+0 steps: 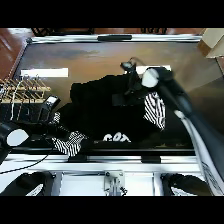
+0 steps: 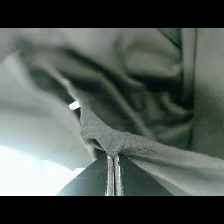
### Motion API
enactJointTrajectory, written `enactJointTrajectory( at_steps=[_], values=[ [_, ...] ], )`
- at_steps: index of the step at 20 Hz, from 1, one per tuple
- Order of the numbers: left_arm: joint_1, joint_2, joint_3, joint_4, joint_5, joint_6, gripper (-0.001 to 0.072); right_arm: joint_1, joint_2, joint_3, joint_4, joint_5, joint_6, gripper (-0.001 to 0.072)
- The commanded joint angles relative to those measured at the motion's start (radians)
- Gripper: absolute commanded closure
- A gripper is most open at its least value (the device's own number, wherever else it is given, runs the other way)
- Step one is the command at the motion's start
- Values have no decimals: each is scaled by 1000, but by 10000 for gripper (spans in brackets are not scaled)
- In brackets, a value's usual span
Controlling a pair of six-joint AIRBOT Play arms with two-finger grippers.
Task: Fold the shirts.
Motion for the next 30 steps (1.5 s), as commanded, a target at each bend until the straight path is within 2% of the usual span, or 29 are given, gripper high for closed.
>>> enactJointTrajectory(
  at_steps=[1, 3, 4, 7, 8, 12, 17, 19, 22, 23, 24, 25, 27, 29, 30],
  values=[
    [0, -45, 0, 1, -2, -37, 654, 1, 188, 0, -6, 16, 42, 651],
    [0, -76, 0, -38, -30, -44, 624, 25, 225, 0, -38, 67, 79, 651],
    [0, -88, 0, -61, -55, -44, 556, 58, 230, 0, -82, 97, 92, 652],
    [1, -104, 1, -102, -132, -46, 94, 188, 229, -13, -264, 122, 157, 651],
    [3, -99, 8, -101, -163, -55, 43, 221, 229, -17, -321, 119, 175, 652],
    [93, -49, 210, -68, -325, -31, 44, 265, 229, -17, -390, 116, 179, 651],
    [405, -26, 590, 263, -373, 34, 51, 265, 228, -17, -357, 87, 179, 651],
    [563, -31, 609, 298, -352, 58, 51, 265, 227, -17, -332, 61, 179, 651],
    [748, -56, 505, 289, -294, 60, 51, 265, 227, -17, -319, 55, 179, 651],
    [793, -69, 453, 293, -261, 66, 68, 265, 227, -17, -319, 58, 179, 651],
    [826, -85, 401, 302, -232, 71, 200, 265, 227, -17, -320, 61, 178, 650],
    [848, -101, 353, 303, -212, 97, 214, 265, 227, -17, -320, 67, 178, 650],
    [864, -136, 262, 298, -172, 115, 200, 265, 227, -17, -320, 81, 178, 651],
    [857, -170, 190, 249, -121, 116, 72, 265, 227, -17, -322, 82, 179, 651],
    [850, -187, 167, 239, -94, 116, 36, 265, 227, -17, -328, 82, 179, 651]
  ],
)
